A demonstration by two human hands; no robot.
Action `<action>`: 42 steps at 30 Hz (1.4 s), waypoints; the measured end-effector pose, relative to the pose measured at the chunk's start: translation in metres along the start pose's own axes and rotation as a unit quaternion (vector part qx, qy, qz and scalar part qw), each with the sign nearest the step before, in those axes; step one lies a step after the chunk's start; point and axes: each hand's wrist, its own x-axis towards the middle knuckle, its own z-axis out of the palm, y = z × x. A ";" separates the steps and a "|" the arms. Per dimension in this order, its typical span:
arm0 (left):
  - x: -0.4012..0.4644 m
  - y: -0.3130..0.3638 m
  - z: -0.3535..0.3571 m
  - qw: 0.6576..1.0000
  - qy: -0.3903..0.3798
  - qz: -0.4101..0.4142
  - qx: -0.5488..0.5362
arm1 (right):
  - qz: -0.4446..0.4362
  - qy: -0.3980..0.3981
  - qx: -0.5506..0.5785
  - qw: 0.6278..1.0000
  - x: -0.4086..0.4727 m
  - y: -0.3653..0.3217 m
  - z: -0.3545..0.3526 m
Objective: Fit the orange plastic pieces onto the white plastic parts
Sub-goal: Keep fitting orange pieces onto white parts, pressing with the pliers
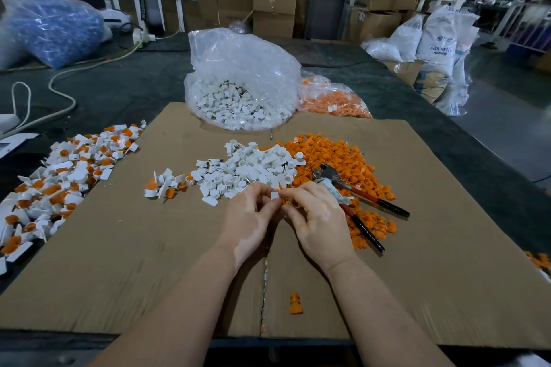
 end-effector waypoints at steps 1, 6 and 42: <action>0.000 0.000 0.000 1.000 -0.001 -0.001 -0.002 | -0.001 0.000 -0.001 1.000 0.000 0.000 0.000; 0.000 0.001 -0.001 1.000 -0.001 0.003 0.002 | -0.001 0.002 -0.004 1.000 0.000 0.000 0.000; 0.004 0.003 -0.002 0.994 -0.008 -0.048 -0.102 | 0.363 -0.204 -0.301 0.858 0.014 0.026 -0.049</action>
